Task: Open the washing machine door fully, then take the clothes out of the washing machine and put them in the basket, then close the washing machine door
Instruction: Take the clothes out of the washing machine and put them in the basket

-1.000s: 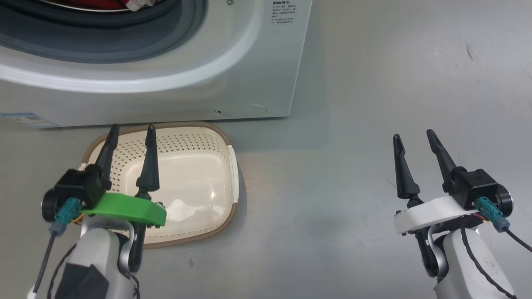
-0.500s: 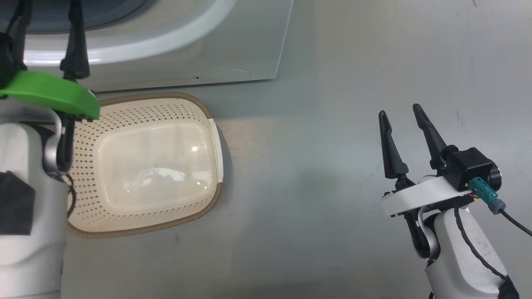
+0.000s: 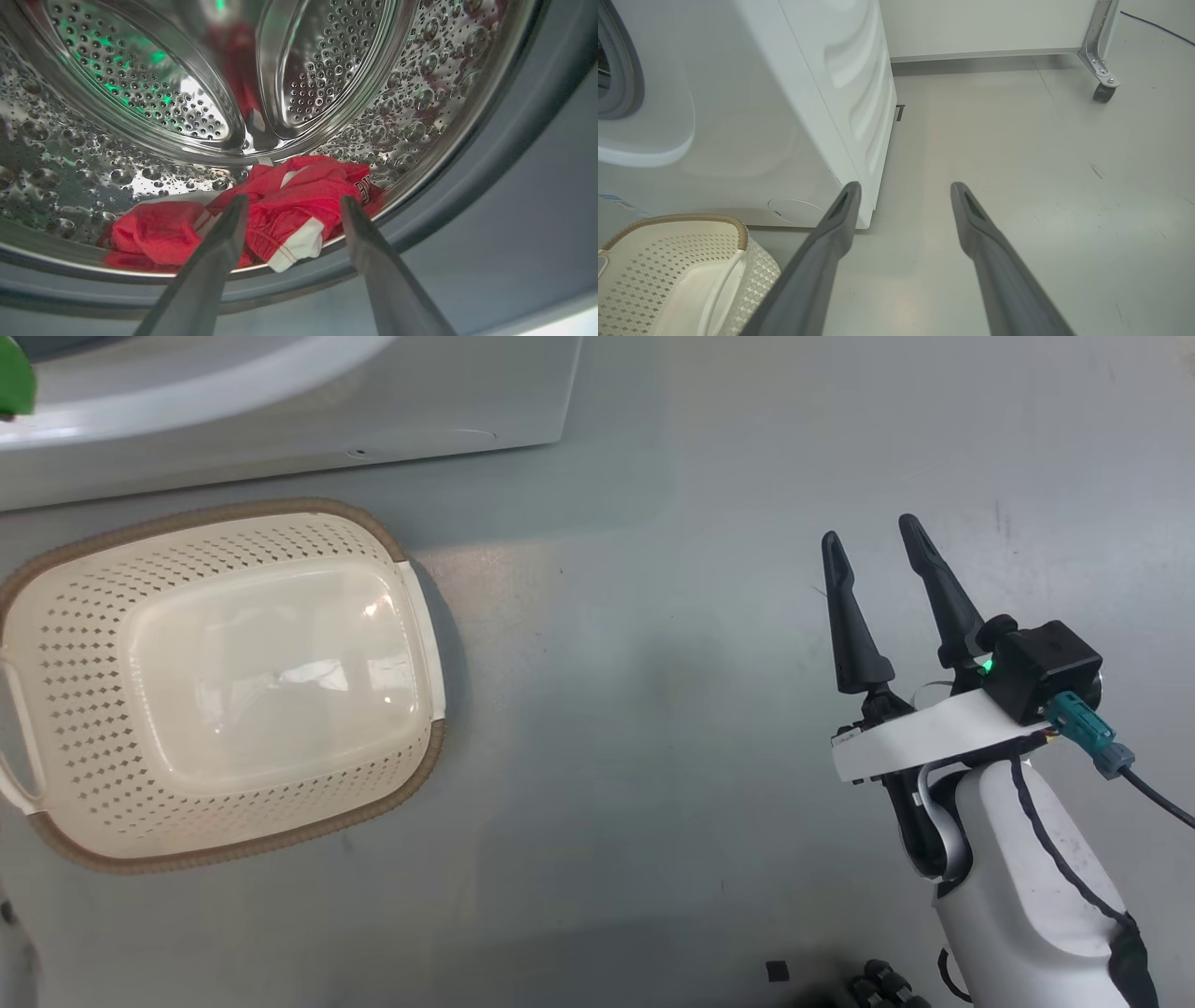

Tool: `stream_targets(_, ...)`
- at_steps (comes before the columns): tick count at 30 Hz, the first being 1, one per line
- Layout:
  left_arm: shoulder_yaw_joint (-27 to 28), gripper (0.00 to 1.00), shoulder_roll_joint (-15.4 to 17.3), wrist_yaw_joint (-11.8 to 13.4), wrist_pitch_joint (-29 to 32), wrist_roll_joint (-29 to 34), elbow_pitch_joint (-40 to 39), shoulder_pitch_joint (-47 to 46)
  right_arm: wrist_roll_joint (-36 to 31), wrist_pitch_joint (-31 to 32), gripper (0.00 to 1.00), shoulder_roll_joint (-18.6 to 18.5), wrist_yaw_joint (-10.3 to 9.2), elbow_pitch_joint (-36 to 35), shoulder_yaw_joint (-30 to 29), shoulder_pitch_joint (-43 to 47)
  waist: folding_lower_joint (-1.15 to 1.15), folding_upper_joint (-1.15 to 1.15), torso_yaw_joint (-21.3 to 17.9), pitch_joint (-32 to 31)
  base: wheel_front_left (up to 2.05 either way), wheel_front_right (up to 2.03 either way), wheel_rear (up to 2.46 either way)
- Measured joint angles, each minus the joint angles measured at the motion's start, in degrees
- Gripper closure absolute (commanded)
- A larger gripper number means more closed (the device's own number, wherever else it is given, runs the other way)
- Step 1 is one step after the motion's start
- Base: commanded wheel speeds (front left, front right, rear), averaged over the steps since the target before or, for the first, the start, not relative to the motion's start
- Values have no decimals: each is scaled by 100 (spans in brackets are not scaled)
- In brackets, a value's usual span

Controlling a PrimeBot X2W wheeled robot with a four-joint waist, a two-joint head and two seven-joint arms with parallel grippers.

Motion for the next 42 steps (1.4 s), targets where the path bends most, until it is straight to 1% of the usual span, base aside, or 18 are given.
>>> stream_targets(4,35,0,224,-77,322,-81,32,-394,103,0,0,-3,-10,-33,104,-108,0,0,-121,200,0,0,0)
stream_targets(7,45,0,269,-116,570,-269,68,-615,153,0,0,-3,-51,-45,199,-162,0,0,-215,341,0,0,0)
stream_targets(13,207,0,315,-147,901,-605,170,-1007,280,0,0,-4,-64,-48,315,-276,0,0,-411,571,0,0,0)
stream_targets(16,225,0,469,-153,1018,-625,232,-1185,322,0,0,-3,-102,-47,356,-285,0,0,-498,668,0,0,0)
stream_targets(22,219,0,571,-170,1223,-635,446,-1346,344,0,0,-2,-111,-32,397,-319,0,0,-616,819,0,0,0)
stream_targets(25,243,0,647,-170,1415,-634,557,-1403,388,0,0,-3,-111,-31,513,-363,0,0,-667,853,0,0,0)
stream_targets(28,288,0,735,-125,1564,-634,662,-1539,397,0,0,-1,-153,-33,547,-363,0,0,-708,898,0,0,0)
stream_targets(32,277,0,736,-66,1708,-613,839,-1593,412,0,0,-1,-194,-30,561,-363,0,0,-746,938,0,0,0)
stream_targets(35,267,0,736,-59,1803,-616,910,-1641,441,0,0,-1,-197,-30,584,-363,0,0,-767,961,0,0,0)
stream_targets(42,283,0,761,92,1944,-572,1054,-1718,458,0,0,-1,-207,-18,637,-367,-1,0,-808,1012,0,0,0)
